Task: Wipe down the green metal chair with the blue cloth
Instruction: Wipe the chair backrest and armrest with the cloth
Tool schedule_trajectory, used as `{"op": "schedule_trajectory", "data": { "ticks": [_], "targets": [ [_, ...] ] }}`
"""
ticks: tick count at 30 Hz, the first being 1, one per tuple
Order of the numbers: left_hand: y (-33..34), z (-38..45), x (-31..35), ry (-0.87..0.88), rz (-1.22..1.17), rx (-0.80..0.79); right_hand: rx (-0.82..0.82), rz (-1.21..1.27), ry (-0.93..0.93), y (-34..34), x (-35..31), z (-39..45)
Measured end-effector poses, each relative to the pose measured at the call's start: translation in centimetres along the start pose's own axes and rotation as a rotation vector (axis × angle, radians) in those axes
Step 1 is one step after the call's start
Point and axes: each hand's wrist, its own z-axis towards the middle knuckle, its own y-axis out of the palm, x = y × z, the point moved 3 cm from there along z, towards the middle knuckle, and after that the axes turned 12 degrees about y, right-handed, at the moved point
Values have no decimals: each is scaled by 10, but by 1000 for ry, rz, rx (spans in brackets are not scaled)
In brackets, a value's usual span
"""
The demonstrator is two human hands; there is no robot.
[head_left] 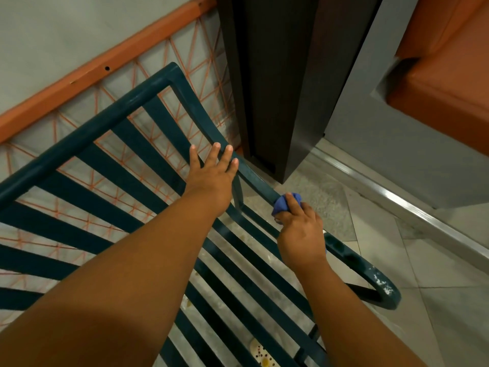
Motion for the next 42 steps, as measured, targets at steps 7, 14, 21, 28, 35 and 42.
{"op": "schedule_trajectory", "data": {
  "ticks": [7,14,21,28,35,42],
  "targets": [
    [-1,-1,5,-10,11,-7,-5,44,-109,1,-27,13],
    [-3,-2,6,-22,-27,-7,-113,131,-37,-20,12,-1],
    [-3,-3,57,80,-98,-35,18,224,164,-42,24,-2],
    [9,-4,87,108,-108,-133,-81,-26,93,-2,13,-4],
    [5,-4,87,123,-108,-150,-420,85,225,-34,14,39],
    [6,-3,88,127,-99,-139,-693,323,439,-39,45,54]
  ]
}}
